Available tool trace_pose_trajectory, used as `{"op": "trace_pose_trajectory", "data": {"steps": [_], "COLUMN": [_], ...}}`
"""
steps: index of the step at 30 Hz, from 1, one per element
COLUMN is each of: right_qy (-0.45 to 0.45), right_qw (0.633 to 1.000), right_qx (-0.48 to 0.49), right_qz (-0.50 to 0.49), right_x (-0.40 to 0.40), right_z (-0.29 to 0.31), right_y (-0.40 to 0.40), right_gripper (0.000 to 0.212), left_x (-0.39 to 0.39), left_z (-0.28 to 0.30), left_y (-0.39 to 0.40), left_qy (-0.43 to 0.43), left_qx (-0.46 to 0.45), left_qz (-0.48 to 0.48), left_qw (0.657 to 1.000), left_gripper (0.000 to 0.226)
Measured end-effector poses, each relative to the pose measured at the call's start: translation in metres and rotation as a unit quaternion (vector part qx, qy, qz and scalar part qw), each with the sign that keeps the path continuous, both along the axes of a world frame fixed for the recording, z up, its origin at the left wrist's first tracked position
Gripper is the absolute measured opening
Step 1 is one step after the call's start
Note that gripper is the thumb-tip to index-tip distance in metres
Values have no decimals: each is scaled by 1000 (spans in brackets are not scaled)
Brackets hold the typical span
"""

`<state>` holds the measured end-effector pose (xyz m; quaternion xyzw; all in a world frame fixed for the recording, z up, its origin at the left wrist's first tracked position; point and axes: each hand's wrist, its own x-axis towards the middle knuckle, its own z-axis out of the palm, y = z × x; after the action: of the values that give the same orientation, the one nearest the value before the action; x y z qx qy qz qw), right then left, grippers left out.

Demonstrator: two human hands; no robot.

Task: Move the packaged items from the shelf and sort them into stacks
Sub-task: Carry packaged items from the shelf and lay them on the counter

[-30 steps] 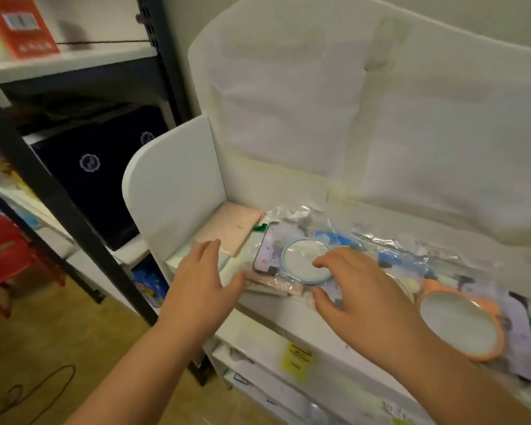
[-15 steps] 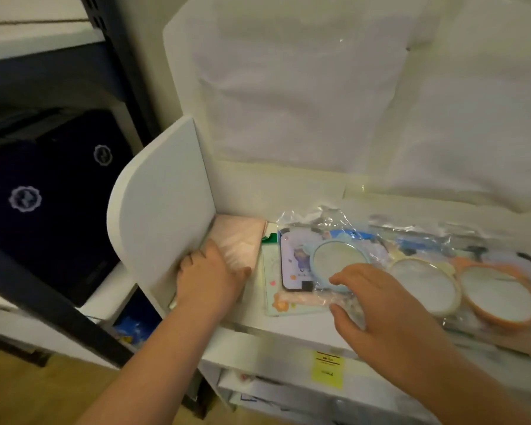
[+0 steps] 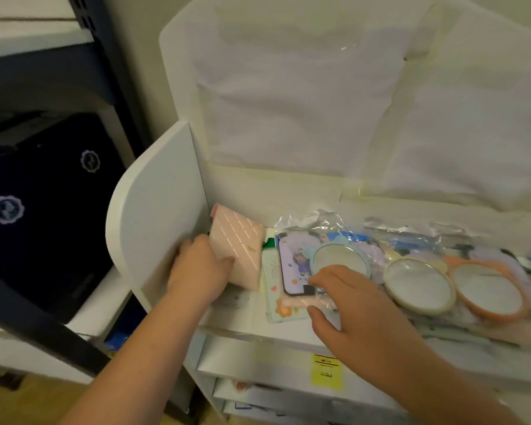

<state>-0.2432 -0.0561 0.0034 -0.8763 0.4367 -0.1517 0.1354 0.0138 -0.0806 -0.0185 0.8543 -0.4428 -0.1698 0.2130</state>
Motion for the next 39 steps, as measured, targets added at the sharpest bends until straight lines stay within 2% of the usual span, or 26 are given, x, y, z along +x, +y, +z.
{"op": "trace_pose_trajectory", "data": {"steps": [1, 3, 6, 9, 12, 14, 17, 19, 23, 27, 29, 31, 32, 33, 35, 36, 37, 39], "right_qy": [2, 0, 24, 78, 59, 74, 119, 131, 122, 83, 22, -106, -191, -300, -481, -534, -573, -631], "right_qw": [1000, 1000, 999, 995, 995, 992, 985, 985, 976, 975, 986, 992, 981, 944, 803, 732, 677, 614], "right_qx": [-1, -8, -27, -32, -30, -12, 10, -12, -117, -150, -142, -67, 15, 124, 317, 377, 406, 407], "right_qz": [6, 13, 37, 61, 79, 98, 124, 112, 136, 140, 85, 10, -28, -62, -151, -194, -221, -243], "right_x": [5, 17, 37, 61, 93, 113, 133, 137, 137, 132, 125, 117, 112, 107, 94, 84, 72, 44], "right_z": [-2, -8, -21, -31, -35, -41, -52, -59, -65, -74, -62, -45, -36, -29, -12, -4, 5, 20], "right_y": [-2, -7, -17, -22, -22, -22, -22, -19, -2, 6, 3, -2, -6, -10, -19, -24, -27, -31], "right_gripper": [35, 33, 32, 38, 48, 55, 78, 80, 45, 41, 36, 22, 19, 18, 15, 15, 12, 12], "left_x": [1, -2, -7, -9, -9, -9, -8, -7, -3, -4, -5, -8, -12, -15, -25, -31, -37, -53], "left_z": [2, 6, 14, 33, 57, 64, 68, 69, 72, 75, 78, 80, 82, 84, 88, 90, 92, 95], "left_y": [3, 9, 23, 41, 61, 72, 84, 89, 96, 96, 94, 91, 90, 88, 86, 85, 84, 80], "left_qy": [34, 168, 367, 455, 514, 535, 538, 544, 553, 561, 574, 586, 588, 590, 600, 605, 606, 604], "left_qx": [-28, -77, -125, -194, -239, -254, -263, -259, -255, -264, -269, -272, -272, -271, -271, -271, -271, -271], "left_qz": [6, 41, 83, 76, 29, 21, 30, 41, 39, 23, 12, -8, -19, -26, -33, -35, -36, -41], "left_qw": [999, 982, 918, 866, 824, 805, 800, 797, 792, 784, 774, 763, 761, 760, 752, 748, 747, 749], "left_gripper": [32, 16, 18, 22, 22, 24, 26, 27, 29, 27, 27, 28, 29, 29, 30, 31, 31, 30]}}
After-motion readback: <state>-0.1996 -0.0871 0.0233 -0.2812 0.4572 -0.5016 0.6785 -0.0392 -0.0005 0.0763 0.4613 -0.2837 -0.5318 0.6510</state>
